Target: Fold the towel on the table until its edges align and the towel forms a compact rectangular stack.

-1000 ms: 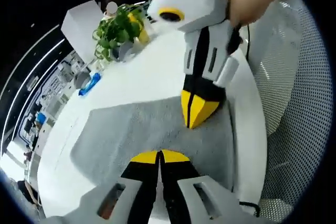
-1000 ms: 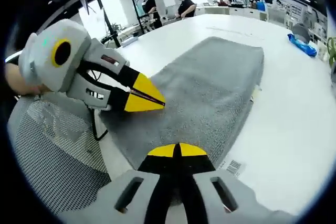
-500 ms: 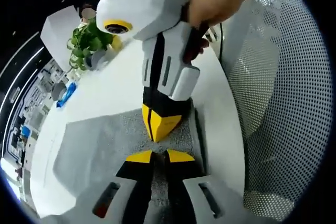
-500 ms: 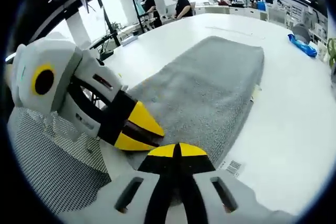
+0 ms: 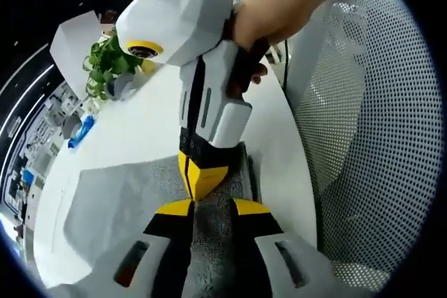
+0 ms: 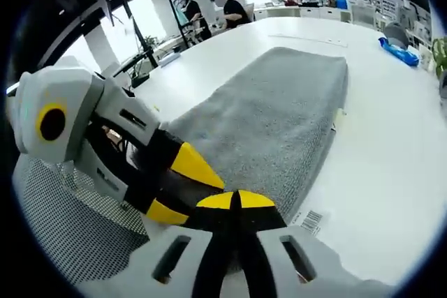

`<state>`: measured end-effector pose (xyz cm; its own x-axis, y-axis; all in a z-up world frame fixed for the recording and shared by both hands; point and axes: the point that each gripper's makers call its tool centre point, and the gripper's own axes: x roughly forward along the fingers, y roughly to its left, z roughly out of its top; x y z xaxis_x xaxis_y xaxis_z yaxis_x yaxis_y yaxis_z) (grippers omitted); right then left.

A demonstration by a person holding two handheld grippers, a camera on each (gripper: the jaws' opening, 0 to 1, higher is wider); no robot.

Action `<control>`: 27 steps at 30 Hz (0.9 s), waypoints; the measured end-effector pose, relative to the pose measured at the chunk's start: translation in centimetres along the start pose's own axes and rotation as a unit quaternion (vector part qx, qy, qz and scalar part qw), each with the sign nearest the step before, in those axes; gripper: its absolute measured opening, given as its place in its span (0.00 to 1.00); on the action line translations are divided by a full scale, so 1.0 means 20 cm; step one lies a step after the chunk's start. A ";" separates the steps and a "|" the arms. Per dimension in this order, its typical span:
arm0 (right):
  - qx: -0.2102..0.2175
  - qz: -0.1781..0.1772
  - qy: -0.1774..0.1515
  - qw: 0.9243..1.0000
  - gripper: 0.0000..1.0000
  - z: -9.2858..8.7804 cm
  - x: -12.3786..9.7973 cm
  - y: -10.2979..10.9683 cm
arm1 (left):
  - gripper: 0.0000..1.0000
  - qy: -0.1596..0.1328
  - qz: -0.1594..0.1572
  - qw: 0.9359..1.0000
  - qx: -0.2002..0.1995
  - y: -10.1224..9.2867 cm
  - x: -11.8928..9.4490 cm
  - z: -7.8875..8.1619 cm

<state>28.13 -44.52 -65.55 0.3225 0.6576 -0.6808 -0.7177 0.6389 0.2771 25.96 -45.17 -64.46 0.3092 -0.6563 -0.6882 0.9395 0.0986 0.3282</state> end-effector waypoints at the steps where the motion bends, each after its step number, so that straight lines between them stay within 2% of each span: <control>1: 0.001 0.000 0.000 1.000 0.00 0.00 0.00 0.00 | 0.20 0.000 -0.002 1.000 0.003 -0.01 0.00 0.00; 4: 0.014 0.002 -0.003 1.000 0.00 0.00 0.00 0.00 | 0.13 0.008 -0.013 0.998 0.058 -0.05 0.01 0.01; 5: 0.025 0.005 -0.006 1.000 0.00 0.00 0.00 -0.01 | 0.11 0.010 -0.014 0.998 0.066 -0.06 0.01 0.01; 8: 0.046 0.010 -0.010 0.999 0.00 0.00 0.00 -0.01 | 0.10 0.014 -0.014 0.999 0.049 -0.06 0.01 0.02; 9: 0.048 0.011 -0.011 0.999 0.00 0.00 0.00 -0.01 | 0.11 0.016 -0.018 0.999 0.028 -0.05 0.00 0.02; 11: 0.052 0.012 -0.012 0.999 0.00 0.00 0.00 0.00 | 0.15 0.013 -0.022 1.000 0.011 -0.05 -0.02 0.03; 13: 0.053 0.012 -0.013 0.998 0.00 0.00 0.00 0.00 | 0.23 -0.003 -0.034 0.999 0.000 -0.06 -0.03 0.06; 14: 0.053 0.013 -0.012 0.998 0.00 0.00 0.00 0.00 | 0.25 0.002 -0.034 0.999 -0.003 -0.07 -0.04 0.05; 16: 0.055 0.013 -0.013 0.998 0.00 0.00 0.00 0.00 | 0.25 0.005 -0.045 0.999 -0.004 -0.09 -0.03 0.04; 18: 0.057 0.014 -0.014 0.998 0.00 0.00 0.00 0.00 | 0.25 0.063 -0.040 0.997 0.032 -0.09 0.00 -0.07; 19: 0.060 0.014 -0.014 0.998 0.00 0.00 0.00 0.00 | 0.25 0.002 -0.056 0.998 0.027 -0.11 0.00 0.03; 20: 0.061 0.014 -0.014 0.998 0.00 0.00 0.00 0.00 | 0.26 0.025 -0.039 0.999 0.015 -0.09 -0.02 -0.01; 22: 0.061 0.015 -0.014 0.998 0.00 0.00 0.00 0.00 | 0.28 0.026 -0.033 0.999 0.007 -0.08 -0.01 0.00; 27: 0.070 0.016 -0.015 0.997 0.00 0.00 0.00 0.00 | 0.23 0.018 -0.038 0.999 0.000 -0.09 0.00 0.00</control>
<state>28.19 -44.54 -65.48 0.3209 0.6880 -0.6509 -0.6353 0.6661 0.3909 24.26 -45.29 -65.04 0.2418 -0.6345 -0.7341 0.9605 0.0491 0.2740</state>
